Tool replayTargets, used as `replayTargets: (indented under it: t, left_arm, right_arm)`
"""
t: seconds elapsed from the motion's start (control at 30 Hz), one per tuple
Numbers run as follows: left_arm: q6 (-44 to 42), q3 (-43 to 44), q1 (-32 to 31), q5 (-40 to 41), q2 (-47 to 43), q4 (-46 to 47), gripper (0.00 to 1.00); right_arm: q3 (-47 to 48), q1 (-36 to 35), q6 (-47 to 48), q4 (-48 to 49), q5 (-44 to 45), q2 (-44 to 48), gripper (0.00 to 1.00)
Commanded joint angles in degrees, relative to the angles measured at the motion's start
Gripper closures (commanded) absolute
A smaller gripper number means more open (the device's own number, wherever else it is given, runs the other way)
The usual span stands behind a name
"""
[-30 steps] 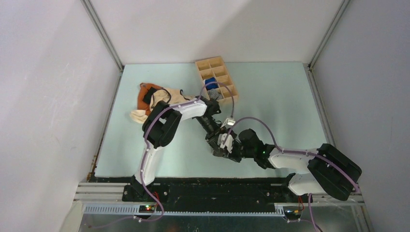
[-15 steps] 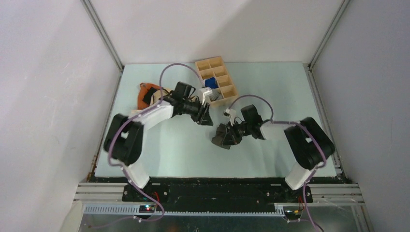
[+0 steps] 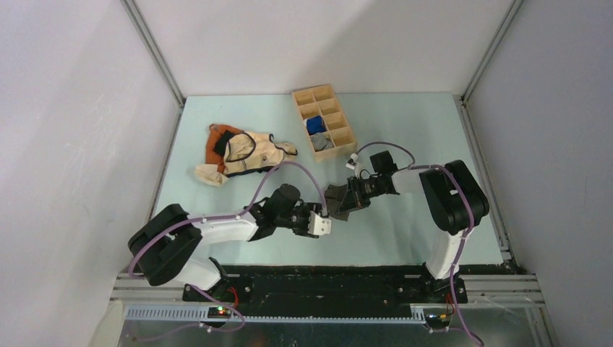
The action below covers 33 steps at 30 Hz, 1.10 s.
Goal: Roll the underwear
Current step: Roll the underwear to the center of the board.
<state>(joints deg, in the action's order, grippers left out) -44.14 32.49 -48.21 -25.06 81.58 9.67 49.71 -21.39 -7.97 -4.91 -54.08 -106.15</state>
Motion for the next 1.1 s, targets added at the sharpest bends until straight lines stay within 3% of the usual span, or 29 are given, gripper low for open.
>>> replayTargets:
  t: [0.0,0.17,0.37,0.63,0.7,0.93,0.97,1.07]
  left_arm:
    - [-14.52,-2.02,-1.04,1.53,-0.16,14.73,0.43]
    - [-28.42,-4.46,-2.54,-0.42,3.18,19.42,0.4]
    - [-37.75,-4.4,-4.5,2.14,8.32,20.65,0.4]
    - [-42.1,-3.18,-7.37,17.34,21.43,26.77,0.41]
    - [-42.38,-2.49,-7.64,20.38,24.26,27.05,0.45]
    - [-38.93,3.68,-8.23,26.99,26.41,15.31,0.76]
    - [-37.42,5.41,-8.27,27.82,26.78,8.37,0.8]
    - [-35.28,11.44,-8.32,29.55,28.27,2.3,0.93]
  right_arm:
    - [-1.07,1.54,-1.46,-6.17,3.95,-4.13,1.0]
    - [3.96,1.98,-1.91,-13.8,2.24,-12.19,1.0]
    - [5.86,1.94,-2.58,-15.32,2.14,-14.49,1.0]
    - [7.3,1.88,-2.68,-16.64,2.19,-16.08,1.0]
    - [7.41,1.92,-2.68,-16.9,2.22,-16.27,1.0]
    - [7.66,1.97,-2.79,-17.16,2.92,-16.4,1.0]
    - [7.91,1.92,-2.69,-17.6,3.06,-16.4,0.97]
    - [8.02,2.06,-2.33,-17.94,3.97,-16.03,0.84]
